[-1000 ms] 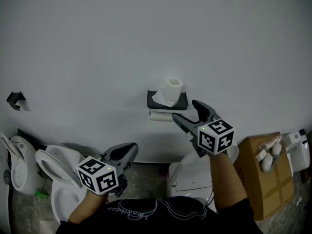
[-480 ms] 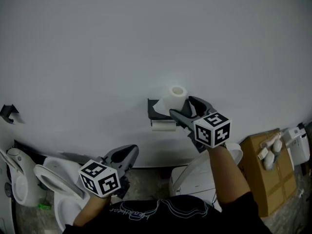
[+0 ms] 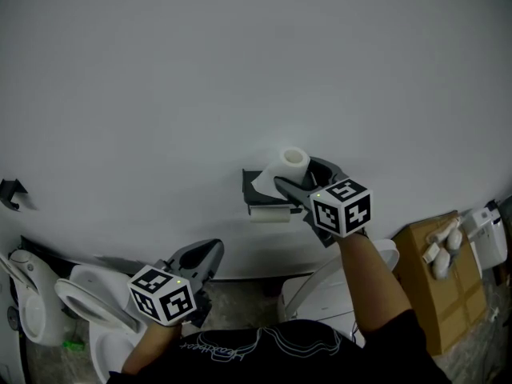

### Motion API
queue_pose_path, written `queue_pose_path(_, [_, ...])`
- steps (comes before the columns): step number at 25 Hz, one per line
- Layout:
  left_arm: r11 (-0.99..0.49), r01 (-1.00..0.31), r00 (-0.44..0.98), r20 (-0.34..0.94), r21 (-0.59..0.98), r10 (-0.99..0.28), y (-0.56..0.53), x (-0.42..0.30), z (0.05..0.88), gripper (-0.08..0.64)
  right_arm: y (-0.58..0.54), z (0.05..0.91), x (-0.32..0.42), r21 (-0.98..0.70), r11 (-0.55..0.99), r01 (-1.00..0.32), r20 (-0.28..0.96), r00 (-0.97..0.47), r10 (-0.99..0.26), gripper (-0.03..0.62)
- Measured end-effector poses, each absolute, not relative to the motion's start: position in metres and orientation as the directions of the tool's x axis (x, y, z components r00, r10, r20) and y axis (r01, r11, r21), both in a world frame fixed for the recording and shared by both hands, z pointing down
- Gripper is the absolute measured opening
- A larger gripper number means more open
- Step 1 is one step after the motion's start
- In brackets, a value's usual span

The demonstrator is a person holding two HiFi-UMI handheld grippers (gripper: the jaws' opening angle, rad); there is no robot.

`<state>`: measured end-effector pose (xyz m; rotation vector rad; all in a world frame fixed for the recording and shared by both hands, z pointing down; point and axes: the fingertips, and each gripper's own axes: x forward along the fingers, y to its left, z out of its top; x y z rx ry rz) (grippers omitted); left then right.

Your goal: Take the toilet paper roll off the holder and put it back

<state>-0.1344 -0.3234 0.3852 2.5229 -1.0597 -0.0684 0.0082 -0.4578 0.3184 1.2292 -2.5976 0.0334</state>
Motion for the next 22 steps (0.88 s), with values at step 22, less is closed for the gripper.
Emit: queue_pose_path(22, [-0.597, -0.693, 0.691, 0.135, 0.403, -0.710, -0.322, -0.144, 0.400, 0.005, -0.465, 0.320, 0.009, 0.119, 0.625, -0.771, 0.254, -0.585, -0.770, 0.284])
